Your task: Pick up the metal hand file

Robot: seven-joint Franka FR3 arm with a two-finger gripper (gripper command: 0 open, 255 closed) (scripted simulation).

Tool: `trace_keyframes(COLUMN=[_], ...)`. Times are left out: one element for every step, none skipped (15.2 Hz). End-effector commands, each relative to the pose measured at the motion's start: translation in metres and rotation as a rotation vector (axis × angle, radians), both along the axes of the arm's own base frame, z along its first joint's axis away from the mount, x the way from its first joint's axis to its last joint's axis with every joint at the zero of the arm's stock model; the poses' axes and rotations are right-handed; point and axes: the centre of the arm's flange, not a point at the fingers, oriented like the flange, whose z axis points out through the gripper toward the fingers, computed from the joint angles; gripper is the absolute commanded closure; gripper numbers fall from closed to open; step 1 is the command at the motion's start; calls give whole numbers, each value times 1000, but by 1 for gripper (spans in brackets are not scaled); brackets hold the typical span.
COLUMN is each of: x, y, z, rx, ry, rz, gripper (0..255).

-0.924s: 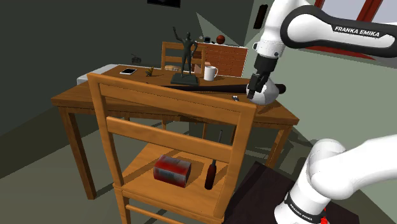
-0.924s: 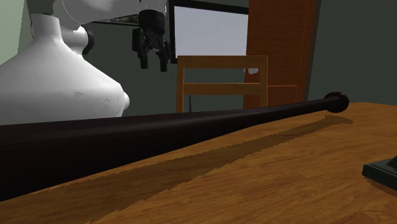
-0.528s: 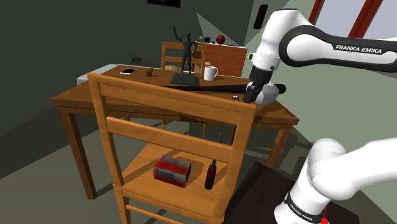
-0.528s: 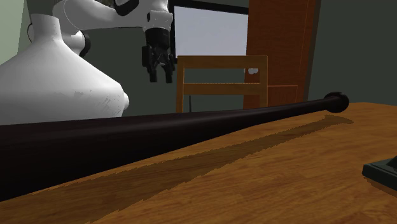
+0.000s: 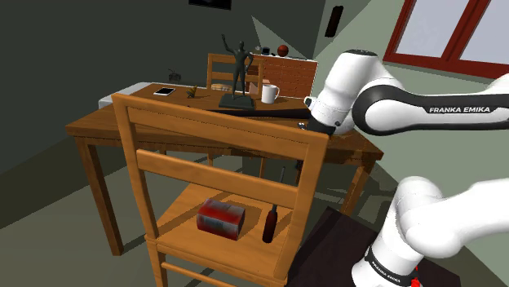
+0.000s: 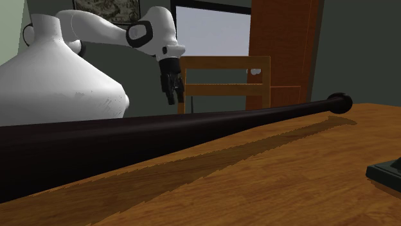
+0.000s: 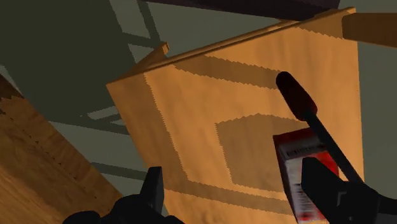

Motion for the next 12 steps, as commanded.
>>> trace_keyframes(x=[-6, -8, -9, -11, -12, -14, -16, -17, -19, -21, -22, -22], y=[16, 24, 32, 40, 47, 55, 63, 71, 79, 87, 92, 92], z=[-24, -34, -44, -55, -65, -76, -86, -97, -107, -118, -125, -131], rx=[2, 2, 3, 4, 4, 5, 5, 6, 6, 7, 7, 7], ry=[-25, -36, -47, -58, -69, -80, -91, -102, -113, -124, -132, -132], rz=[32, 48, 64, 80, 96, 112, 128, 144, 160, 176, 188, 188], gripper=[0, 0, 0, 0, 0, 0, 0, 0, 0, 0, 0, 0])
